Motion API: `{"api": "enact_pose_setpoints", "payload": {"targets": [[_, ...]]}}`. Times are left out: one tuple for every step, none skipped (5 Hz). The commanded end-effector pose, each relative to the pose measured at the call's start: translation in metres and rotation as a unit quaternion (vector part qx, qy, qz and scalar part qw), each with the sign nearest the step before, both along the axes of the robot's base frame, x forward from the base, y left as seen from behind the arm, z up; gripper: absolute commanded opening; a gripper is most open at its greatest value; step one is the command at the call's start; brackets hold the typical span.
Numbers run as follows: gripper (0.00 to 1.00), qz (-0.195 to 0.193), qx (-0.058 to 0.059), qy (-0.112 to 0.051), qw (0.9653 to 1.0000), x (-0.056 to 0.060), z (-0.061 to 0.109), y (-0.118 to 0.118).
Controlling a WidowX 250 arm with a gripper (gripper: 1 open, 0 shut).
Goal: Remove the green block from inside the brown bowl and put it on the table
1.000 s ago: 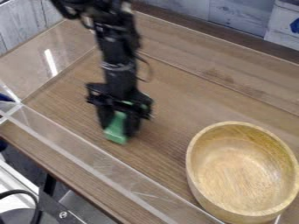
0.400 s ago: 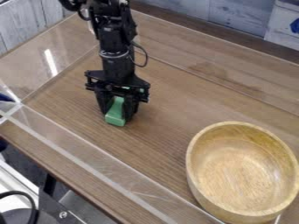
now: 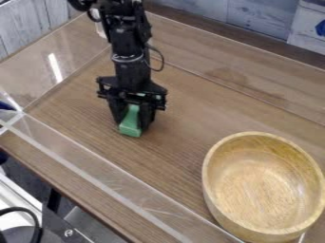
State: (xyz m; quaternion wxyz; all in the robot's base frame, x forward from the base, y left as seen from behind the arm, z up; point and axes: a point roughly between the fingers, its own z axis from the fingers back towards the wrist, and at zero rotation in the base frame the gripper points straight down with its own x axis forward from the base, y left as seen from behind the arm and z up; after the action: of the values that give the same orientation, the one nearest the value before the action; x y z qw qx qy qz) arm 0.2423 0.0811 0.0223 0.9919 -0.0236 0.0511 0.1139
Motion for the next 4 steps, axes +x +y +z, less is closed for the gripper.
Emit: {"api": "enact_pose_setpoints", "payload": {"targets": [[0.00, 0.000, 0.003, -0.032, 0.9995, 0.0028, 0.0188, -0.0026], [0.00, -0.002, -0.001, -0.031, 0.9995, 0.0035, 0.0204, -0.0062], [0.00, -0.004, -0.006, -0.031, 0.9995, 0.0045, 0.0214, -0.0093], [0.00, -0.002, -0.003, -0.032, 0.9995, 0.0049, 0.0174, -0.0068]]}}
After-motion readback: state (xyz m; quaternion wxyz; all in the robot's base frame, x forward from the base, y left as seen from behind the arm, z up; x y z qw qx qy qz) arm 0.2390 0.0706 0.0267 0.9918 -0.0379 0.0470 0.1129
